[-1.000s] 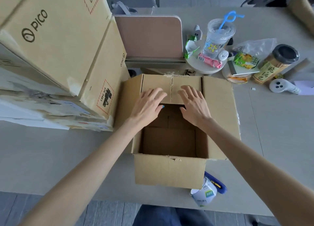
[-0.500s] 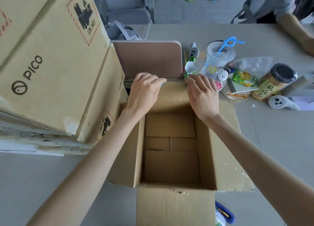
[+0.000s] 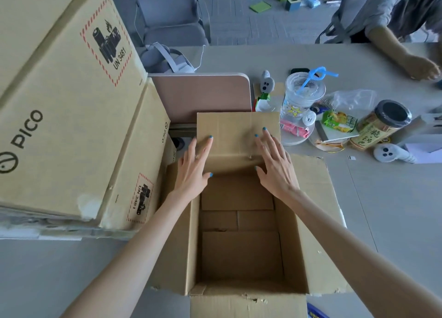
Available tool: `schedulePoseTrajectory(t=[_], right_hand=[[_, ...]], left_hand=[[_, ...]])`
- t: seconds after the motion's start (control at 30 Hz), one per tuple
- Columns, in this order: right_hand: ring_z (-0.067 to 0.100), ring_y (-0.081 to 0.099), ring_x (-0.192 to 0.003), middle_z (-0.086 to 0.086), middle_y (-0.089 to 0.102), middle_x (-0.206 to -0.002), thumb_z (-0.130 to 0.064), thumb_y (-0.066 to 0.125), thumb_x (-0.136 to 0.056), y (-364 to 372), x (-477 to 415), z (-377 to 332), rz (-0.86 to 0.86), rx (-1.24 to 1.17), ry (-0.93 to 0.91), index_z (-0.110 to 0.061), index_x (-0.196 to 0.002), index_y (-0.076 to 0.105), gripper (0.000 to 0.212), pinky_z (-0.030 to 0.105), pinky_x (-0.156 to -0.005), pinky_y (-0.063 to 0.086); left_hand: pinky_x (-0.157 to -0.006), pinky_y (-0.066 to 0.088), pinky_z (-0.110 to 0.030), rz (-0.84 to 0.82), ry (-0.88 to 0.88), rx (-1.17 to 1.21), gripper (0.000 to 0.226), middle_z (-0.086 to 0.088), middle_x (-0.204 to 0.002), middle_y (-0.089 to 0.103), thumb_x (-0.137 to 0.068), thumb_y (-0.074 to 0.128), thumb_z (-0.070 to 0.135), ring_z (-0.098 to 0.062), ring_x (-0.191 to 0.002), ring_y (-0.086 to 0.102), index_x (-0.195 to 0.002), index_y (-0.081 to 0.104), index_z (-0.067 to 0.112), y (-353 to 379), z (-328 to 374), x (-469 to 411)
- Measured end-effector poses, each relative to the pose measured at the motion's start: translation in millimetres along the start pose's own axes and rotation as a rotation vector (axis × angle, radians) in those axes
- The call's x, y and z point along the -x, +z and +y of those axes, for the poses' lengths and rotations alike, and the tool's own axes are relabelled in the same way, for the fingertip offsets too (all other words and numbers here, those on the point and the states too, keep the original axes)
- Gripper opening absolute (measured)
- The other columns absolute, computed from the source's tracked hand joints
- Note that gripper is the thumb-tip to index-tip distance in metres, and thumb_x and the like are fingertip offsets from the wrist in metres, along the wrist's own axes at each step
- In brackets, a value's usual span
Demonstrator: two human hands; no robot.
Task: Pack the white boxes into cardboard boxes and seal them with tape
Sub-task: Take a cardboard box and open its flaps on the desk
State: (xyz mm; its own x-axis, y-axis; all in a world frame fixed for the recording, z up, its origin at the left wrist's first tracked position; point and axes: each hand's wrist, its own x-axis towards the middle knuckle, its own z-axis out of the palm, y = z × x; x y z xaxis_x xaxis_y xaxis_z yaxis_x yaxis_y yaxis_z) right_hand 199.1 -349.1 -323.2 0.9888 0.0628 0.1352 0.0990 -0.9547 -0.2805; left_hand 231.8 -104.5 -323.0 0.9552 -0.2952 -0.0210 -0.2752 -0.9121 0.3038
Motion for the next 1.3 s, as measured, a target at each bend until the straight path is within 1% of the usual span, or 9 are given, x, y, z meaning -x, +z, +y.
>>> schedulePoseTrajectory(t=[0.07, 0.27, 0.4, 0.5, 0.67, 0.87, 1.0, 1.13, 1.3], right_hand=[[0.027, 0.026, -0.142, 0.0, 0.009, -0.164, -0.013, 0.071, -0.078, -2, 3, -1, 0.019, -0.007, 0.0, -0.02, -0.152, 0.029, 0.085, 0.043, -0.105, 0.04], [0.028, 0.035, -0.133, 0.003, 0.033, -0.156, -0.015, 0.072, -0.078, 6, 23, 0, 0.004, 0.043, -0.027, -0.016, -0.146, 0.041, 0.075, 0.042, -0.105, 0.039], [0.027, 0.039, -0.135, 0.005, 0.041, -0.152, -0.016, 0.071, -0.08, 9, 25, 0, 0.033, 0.092, -0.043, -0.013, -0.144, 0.046, 0.069, 0.039, -0.11, 0.029], [0.026, 0.036, -0.139, 0.005, 0.04, -0.153, -0.012, 0.066, -0.084, 9, 26, 2, 0.041, 0.055, -0.056, -0.014, -0.145, 0.045, 0.064, 0.04, -0.117, 0.027], [0.027, 0.037, -0.139, 0.005, 0.042, -0.151, -0.01, 0.063, -0.088, 11, 29, 3, 0.054, 0.024, -0.068, -0.013, -0.144, 0.047, 0.058, 0.043, -0.115, 0.033], [0.026, 0.036, -0.142, 0.004, 0.042, -0.152, -0.005, 0.064, -0.086, 14, 28, 3, 0.072, 0.022, -0.068, -0.014, -0.144, 0.048, 0.061, 0.039, -0.118, 0.026], [0.027, 0.035, -0.142, 0.005, 0.041, -0.153, 0.001, 0.064, -0.08, 13, 28, 2, 0.036, 0.03, -0.06, -0.014, -0.145, 0.046, 0.069, 0.042, -0.118, 0.029], [0.028, 0.031, -0.143, 0.006, 0.036, -0.155, -0.006, 0.065, -0.081, 9, 29, -1, -0.012, 0.08, -0.068, -0.013, -0.147, 0.041, 0.071, 0.044, -0.119, 0.027], [0.029, 0.028, -0.144, 0.007, 0.033, -0.157, -0.008, 0.064, -0.083, 8, 37, -10, -0.041, 0.081, -0.087, -0.013, -0.149, 0.038, 0.071, 0.043, -0.12, 0.023]], left_hand=[[-0.113, 0.03, -0.046, 0.035, 0.008, 0.003, 0.103, -0.017, -0.16, 0.014, -0.085, 0.075, 0.015, -0.035, -0.142, 0.03, -0.157, 0.004, 0.032, 0, -2, 5], [-0.106, 0.04, -0.046, 0.076, 0.027, -0.019, 0.095, -0.019, -0.159, 0.017, -0.081, 0.078, 0.009, -0.038, -0.134, 0.037, -0.156, 0.024, 0.029, 6, -6, 28], [-0.113, 0.034, -0.046, 0.092, 0.105, -0.147, 0.09, -0.007, -0.163, 0.018, -0.08, 0.078, 0.016, -0.033, -0.144, 0.028, -0.155, 0.028, 0.016, 12, -6, 28], [-0.117, 0.03, -0.044, 0.094, 0.138, -0.217, 0.082, -0.006, -0.162, 0.026, -0.085, 0.073, 0.02, -0.027, -0.148, 0.024, -0.153, 0.029, 0.009, 14, -3, 25], [-0.115, 0.035, -0.047, 0.112, 0.123, -0.22, 0.073, -0.012, -0.159, 0.03, -0.089, 0.069, 0.02, -0.029, -0.147, 0.028, -0.151, 0.033, 0.007, 21, 0, 28], [-0.116, 0.034, -0.048, 0.061, 0.119, -0.21, 0.081, -0.011, -0.162, 0.024, -0.089, 0.07, 0.023, -0.029, -0.149, 0.022, -0.155, 0.025, 0.008, 24, -1, 28], [-0.116, 0.032, -0.049, 0.03, 0.104, -0.21, 0.084, -0.011, -0.162, 0.022, -0.088, 0.071, 0.024, -0.029, -0.15, 0.021, -0.155, 0.024, 0.01, 22, 0, 28], [-0.116, 0.034, -0.046, 0.051, 0.089, -0.211, 0.086, -0.011, -0.162, 0.022, -0.085, 0.074, 0.012, -0.029, -0.149, 0.023, -0.155, 0.024, 0.009, 19, 4, 35], [-0.116, 0.034, -0.044, 0.038, 0.051, -0.237, 0.1, -0.011, -0.163, 0.018, -0.077, 0.078, 0.001, -0.029, -0.15, 0.021, -0.156, 0.018, 0.011, 19, -1, 53]])
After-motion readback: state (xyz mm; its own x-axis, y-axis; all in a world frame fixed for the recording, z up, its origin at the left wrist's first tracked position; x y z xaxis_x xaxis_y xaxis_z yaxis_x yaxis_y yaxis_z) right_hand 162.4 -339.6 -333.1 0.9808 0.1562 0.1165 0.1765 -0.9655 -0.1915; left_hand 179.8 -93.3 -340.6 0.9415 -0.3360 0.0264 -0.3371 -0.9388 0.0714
